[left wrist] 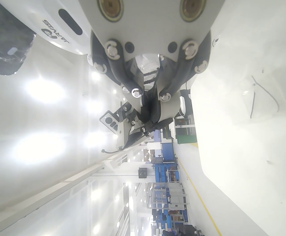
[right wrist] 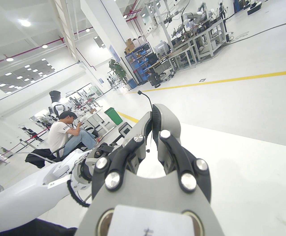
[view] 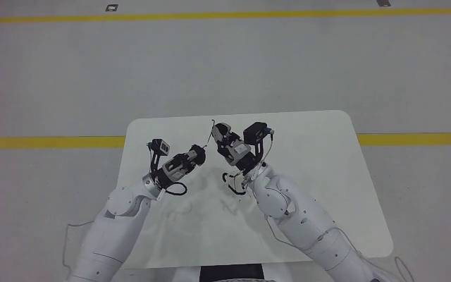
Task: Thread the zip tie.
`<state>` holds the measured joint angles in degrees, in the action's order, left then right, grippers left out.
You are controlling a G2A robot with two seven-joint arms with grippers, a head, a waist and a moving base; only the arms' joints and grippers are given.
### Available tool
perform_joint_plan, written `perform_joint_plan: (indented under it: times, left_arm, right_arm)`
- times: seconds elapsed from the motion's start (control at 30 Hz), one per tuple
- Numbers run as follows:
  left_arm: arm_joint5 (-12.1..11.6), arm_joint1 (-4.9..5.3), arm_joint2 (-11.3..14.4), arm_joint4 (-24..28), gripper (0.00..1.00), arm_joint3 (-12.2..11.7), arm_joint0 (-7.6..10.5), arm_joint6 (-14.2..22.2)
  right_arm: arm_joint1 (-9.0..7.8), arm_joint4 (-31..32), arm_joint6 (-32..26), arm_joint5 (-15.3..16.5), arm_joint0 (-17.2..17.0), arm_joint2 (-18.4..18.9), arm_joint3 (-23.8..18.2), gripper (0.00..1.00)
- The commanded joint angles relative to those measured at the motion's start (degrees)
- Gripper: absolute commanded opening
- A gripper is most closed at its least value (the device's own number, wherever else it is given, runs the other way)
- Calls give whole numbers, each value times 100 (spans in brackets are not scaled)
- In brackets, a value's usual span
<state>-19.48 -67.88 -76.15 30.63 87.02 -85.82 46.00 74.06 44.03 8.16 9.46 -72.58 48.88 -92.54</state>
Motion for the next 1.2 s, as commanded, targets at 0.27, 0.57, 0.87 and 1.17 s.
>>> perform_joint_plan:
  times: [0.27, 0.57, 0.87, 1.17]
  left_arm:
    - [0, 0, 3, 2, 0, -1, 0, 6]
    - [0, 0, 3, 2, 0, -1, 0, 6]
    - [0, 0, 3, 2, 0, -1, 0, 6]
    - [0, 0, 3, 2, 0, -1, 0, 6]
  right_arm:
    - [0, 16, -7, -7, -9, 6, -11, 0]
    - [9, 295, -199, 35, -132, 93, -233, 0]
    - [59, 396, -184, 8, -191, 92, -213, 0]
    - [109, 609, -129, -35, -204, 106, -119, 0]
